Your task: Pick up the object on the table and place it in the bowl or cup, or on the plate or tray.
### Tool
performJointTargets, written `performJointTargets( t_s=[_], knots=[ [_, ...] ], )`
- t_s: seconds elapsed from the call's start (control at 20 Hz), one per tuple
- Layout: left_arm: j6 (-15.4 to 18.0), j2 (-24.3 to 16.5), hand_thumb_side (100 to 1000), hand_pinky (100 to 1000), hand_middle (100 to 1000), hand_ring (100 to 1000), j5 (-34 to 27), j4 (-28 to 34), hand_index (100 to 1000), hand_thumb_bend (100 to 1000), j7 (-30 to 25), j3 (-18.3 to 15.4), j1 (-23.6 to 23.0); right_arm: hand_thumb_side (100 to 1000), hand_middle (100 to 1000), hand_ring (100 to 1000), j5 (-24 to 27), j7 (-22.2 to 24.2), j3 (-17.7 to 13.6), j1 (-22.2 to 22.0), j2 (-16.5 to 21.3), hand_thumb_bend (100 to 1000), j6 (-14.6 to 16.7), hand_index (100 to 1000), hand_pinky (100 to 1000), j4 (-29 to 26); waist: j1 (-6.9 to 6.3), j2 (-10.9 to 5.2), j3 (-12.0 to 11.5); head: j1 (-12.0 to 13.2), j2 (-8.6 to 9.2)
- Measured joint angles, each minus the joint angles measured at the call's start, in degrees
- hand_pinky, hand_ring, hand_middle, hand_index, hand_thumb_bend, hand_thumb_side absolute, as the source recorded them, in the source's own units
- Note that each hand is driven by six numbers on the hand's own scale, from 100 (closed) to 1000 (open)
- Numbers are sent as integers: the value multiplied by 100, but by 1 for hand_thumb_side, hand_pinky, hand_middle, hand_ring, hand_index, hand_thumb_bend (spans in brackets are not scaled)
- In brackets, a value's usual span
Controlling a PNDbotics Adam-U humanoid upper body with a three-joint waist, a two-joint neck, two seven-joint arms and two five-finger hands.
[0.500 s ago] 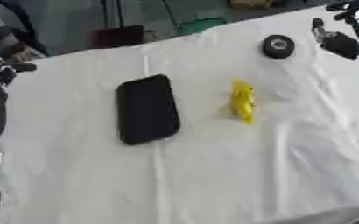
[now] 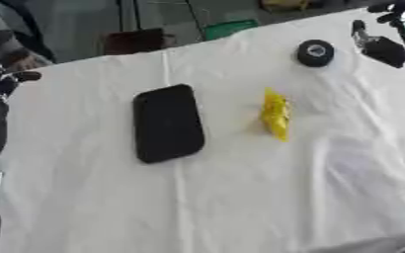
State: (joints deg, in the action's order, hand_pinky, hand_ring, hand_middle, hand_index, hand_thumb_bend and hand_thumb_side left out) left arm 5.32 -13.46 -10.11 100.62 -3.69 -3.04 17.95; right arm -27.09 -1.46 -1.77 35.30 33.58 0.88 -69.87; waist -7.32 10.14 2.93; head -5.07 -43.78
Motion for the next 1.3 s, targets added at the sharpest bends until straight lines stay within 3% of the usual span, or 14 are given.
performJointTargets(
  t_s=[0.35, 0.6, 0.95, 1.15, 1.2, 1.3],
  knots=[
    [-1, 0, 998, 685, 886, 833, 0, 0, 864, 371, -1, 0, 0, 548, 837, 828, -11, 0, 2, 10, 0, 250, -2, 828, 886, 8, 5, -16, -13, -1, 1],
    [-3, 0, 1000, 686, 887, 834, 0, -1, 865, 364, -3, 1, -1, 490, 906, 893, -260, 256, 116, 342, 8, 251, 6, 813, 965, 209, 5, -21, -19, -8, 2],
    [-14, 0, 1000, 686, 887, 834, 3, -4, 865, 370, -20, 13, -20, 455, 950, 940, -1327, 1674, 325, 1171, 103, 277, 335, 806, 1000, 1150, 33, -46, -19, -29, 1],
    [-23, -1, 1000, 687, 888, 835, 3, -8, 865, 368, -38, 35, -27, 445, 964, 962, -2014, 2127, 324, 1479, 90, 305, 495, 824, 1000, 1606, 34, -46, -19, -65, 1],
    [-20, -2, 1000, 687, 888, 835, 3, -11, 865, 350, -46, 37, -27, 492, 965, 966, -2234, 2211, 326, 1569, 71, 351, 521, 827, 1000, 1722, 34, -46, -23, -96, 1],
    [-18, -3, 1000, 687, 888, 835, 3, -17, 865, 368, -66, 39, -25, 442, 965, 966, -2688, 2334, 328, 1725, -10, 306, 576, 828, 1000, 1941, 34, -46, -31, -157, 1]
  ],
)
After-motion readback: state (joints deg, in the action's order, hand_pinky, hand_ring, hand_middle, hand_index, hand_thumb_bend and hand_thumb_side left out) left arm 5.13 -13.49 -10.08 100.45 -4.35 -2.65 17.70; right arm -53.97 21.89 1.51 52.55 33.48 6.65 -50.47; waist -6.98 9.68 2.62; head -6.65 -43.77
